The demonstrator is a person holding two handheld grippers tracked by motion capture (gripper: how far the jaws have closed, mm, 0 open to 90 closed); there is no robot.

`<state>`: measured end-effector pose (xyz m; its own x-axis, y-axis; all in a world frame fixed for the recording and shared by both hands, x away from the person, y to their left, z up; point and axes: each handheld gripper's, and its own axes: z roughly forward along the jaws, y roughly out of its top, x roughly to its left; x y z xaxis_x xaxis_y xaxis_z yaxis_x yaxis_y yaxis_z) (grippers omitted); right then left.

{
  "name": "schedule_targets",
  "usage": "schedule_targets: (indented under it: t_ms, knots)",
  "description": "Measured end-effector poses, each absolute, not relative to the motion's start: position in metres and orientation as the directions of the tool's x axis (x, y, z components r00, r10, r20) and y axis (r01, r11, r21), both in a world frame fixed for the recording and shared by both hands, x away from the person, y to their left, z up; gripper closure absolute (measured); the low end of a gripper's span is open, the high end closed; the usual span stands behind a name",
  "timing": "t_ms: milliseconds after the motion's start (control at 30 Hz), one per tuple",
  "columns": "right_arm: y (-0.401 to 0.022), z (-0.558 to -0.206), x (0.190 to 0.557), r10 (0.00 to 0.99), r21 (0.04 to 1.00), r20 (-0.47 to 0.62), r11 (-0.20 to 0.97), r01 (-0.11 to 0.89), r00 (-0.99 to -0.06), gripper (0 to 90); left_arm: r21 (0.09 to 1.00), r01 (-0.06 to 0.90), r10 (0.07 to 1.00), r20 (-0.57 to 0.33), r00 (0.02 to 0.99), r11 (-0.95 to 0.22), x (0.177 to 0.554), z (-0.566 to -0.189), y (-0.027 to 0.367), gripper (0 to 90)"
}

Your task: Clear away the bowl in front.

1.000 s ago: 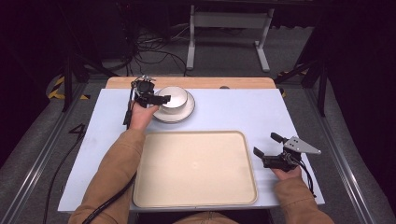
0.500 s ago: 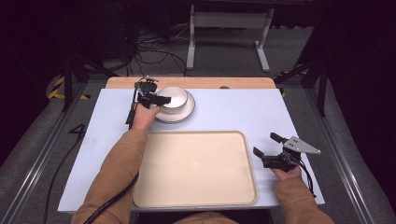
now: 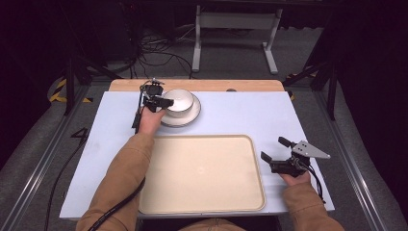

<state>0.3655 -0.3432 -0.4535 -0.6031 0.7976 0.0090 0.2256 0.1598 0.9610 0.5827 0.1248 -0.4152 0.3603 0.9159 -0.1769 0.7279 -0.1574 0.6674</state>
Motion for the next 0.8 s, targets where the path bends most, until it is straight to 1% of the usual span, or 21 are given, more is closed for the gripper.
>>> schedule_targets:
  t_ms: [133,267,533,567,667,800]
  knots:
    - [-0.3429,-0.4535,0.3655,0.797,0.961,0.008,0.161,0.225,-0.603,2.8,0.667,0.730,0.928,-0.160,0.338,-0.151,0.5824,-0.4140,0.1238,66.8]
    - [-0.3428,-0.4534,0.3655,0.797,0.961,0.009,0.161,0.226,-0.604,2.8,0.665,0.732,0.936,-0.145,0.321,-0.149,0.5826,-0.4133,0.1239,75.2]
    - [-0.3428,-0.4535,0.3654,0.797,0.961,0.009,0.160,0.226,-0.603,2.9,0.659,0.738,0.947,-0.126,0.296,-0.143,0.5827,-0.4118,0.1219,79.4]
    - [-0.3428,-0.4535,0.3654,0.798,0.961,0.009,0.159,0.226,-0.603,2.9,0.659,0.737,0.947,-0.117,0.298,-0.150,0.5825,-0.4117,0.1217,81.9]
    - [-0.3428,-0.4534,0.3654,0.797,0.961,0.009,0.161,0.226,-0.604,2.9,0.665,0.728,0.946,-0.101,0.307,-0.166,0.5813,-0.4113,0.1207,82.3]
    - [-0.3426,-0.4534,0.3654,0.797,0.960,0.007,0.162,0.226,-0.603,3.0,0.668,0.727,0.947,-0.104,0.304,-0.160,0.5805,-0.4108,0.1214,82.5]
